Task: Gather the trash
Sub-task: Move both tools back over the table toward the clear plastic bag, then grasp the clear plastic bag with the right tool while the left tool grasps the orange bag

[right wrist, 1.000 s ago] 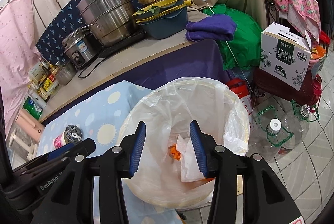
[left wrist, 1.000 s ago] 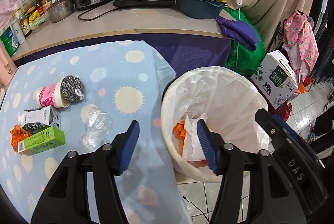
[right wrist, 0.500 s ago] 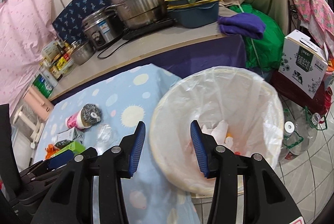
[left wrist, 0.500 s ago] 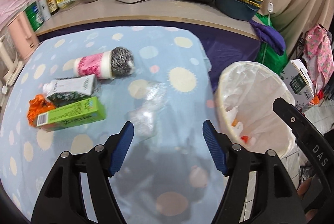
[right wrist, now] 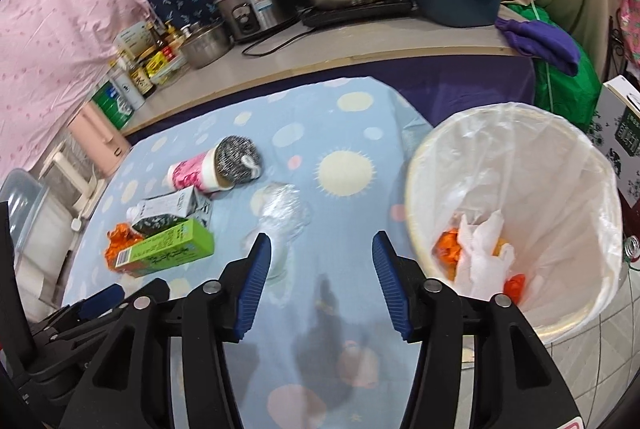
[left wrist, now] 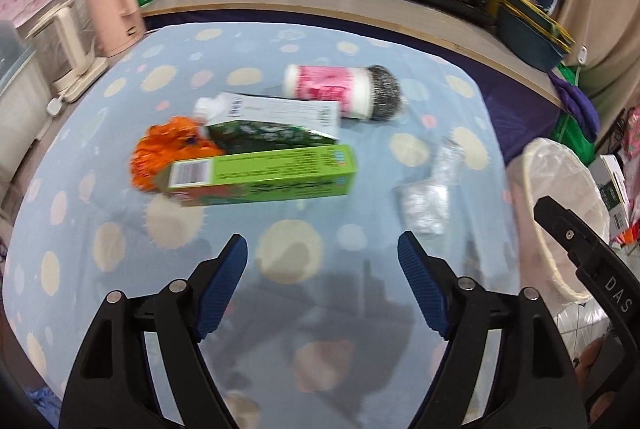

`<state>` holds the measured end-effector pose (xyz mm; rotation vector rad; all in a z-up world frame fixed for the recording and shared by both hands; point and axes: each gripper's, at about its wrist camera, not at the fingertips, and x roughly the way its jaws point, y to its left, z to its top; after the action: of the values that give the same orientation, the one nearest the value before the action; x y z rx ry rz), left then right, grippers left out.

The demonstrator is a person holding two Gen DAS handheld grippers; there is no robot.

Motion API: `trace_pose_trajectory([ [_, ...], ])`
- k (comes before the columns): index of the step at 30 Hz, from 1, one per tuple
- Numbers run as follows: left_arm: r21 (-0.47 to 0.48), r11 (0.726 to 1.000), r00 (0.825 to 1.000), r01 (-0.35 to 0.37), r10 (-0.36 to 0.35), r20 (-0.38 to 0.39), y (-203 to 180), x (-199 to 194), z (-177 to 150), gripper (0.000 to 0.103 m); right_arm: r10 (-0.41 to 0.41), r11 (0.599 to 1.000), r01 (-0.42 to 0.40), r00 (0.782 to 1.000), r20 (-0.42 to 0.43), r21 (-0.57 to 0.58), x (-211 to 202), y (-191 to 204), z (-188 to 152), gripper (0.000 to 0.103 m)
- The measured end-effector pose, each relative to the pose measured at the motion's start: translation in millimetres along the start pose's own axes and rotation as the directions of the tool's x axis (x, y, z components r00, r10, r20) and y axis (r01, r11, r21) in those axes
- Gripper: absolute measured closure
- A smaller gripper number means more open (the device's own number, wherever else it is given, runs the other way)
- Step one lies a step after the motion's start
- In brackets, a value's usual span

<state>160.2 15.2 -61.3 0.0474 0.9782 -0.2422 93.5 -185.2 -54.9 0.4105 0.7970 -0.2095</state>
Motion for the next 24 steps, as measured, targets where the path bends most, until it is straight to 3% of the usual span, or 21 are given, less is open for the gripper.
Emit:
trace_pose_trajectory([
  [3, -0.047, 0.998, 0.999, -0.038, 0.039, 0.007, 27.6, 1.2, -3.4, 0.020, 0.005, 1.000, -0.006, 1.000, -0.028, -0.020, 12.2, 13.4, -3.1, 0.046],
  [17, -0.241, 0.965, 0.995, -0.100, 0.099, -0.019, 126.2, 14.5, 1.3, 0.015, -0.020, 0.996, 0.010, 0.993, -0.116, -0.087, 73.2, 58.2, -10.8, 0.043],
  [19, -0.257, 0.961, 0.994, -0.105, 0.104, -0.019, 134.6, 17.3, 6.5, 0.014, -0.029, 0.995, 0.016, 0.992, -0.123, -0.098, 80.5, 62.1, -10.6, 0.044],
  [24, -0.317, 0.944, 0.996, -0.091, 0.088, -0.022, 154.9, 26.9, 22.4, 0.012, -0.046, 0.993, 0.030, 0.989, -0.142, -0.115, 96.6, 66.4, -9.5, 0.062],
])
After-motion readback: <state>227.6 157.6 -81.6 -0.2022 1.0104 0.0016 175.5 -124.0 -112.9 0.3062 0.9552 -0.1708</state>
